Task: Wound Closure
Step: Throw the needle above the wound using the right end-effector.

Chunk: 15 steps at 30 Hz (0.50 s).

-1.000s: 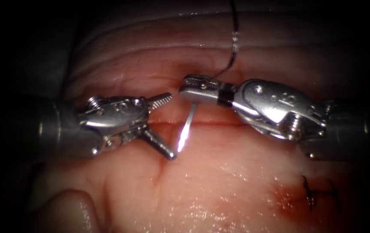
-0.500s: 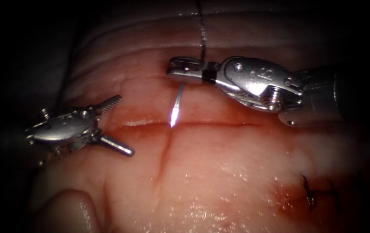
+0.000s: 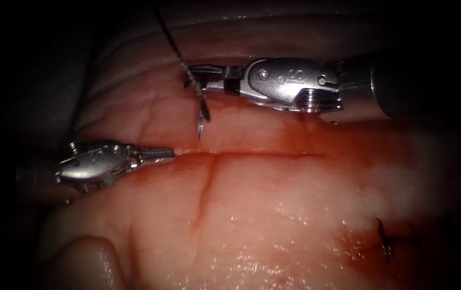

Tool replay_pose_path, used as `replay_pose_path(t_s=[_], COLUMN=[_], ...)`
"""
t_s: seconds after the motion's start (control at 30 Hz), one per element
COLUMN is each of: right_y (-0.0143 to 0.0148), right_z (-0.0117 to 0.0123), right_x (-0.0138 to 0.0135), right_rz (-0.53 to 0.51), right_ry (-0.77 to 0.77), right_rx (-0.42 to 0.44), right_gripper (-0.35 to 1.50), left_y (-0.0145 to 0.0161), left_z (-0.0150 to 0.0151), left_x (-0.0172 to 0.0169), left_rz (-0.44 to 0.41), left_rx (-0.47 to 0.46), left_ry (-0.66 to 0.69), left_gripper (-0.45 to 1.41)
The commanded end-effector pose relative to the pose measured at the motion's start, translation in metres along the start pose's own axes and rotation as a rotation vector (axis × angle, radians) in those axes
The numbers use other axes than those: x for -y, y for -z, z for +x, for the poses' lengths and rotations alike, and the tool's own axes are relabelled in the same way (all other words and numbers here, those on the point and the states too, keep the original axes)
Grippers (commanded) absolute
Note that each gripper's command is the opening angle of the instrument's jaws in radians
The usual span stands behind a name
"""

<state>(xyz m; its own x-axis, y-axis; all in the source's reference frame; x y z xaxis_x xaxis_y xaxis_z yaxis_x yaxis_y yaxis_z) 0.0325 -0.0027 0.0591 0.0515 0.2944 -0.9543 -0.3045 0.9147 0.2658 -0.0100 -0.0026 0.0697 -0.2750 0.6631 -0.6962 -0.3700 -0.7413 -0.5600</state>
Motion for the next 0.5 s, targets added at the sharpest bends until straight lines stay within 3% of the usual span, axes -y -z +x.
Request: replay_pose_path(t_s=[0.03,0.5], right_y=[-0.0011,-0.0030], right_z=[-0.0009,-0.0024], right_x=[0.0000,0.0008], right_rz=[0.003,0.013], right_ry=[0.004,0.118], right_rx=[-0.006,-0.030], right_gripper=[-0.35,-0.35], left_y=[-0.0009,-0.0029], left_z=[-0.0006,-0.0031], left_x=[-0.0002,-0.0026], left_rz=[0.003,-0.014], left_rx=[0.014,0.144], left_ry=[-0.002,-0.063], left_gripper=[-0.40,-0.33])
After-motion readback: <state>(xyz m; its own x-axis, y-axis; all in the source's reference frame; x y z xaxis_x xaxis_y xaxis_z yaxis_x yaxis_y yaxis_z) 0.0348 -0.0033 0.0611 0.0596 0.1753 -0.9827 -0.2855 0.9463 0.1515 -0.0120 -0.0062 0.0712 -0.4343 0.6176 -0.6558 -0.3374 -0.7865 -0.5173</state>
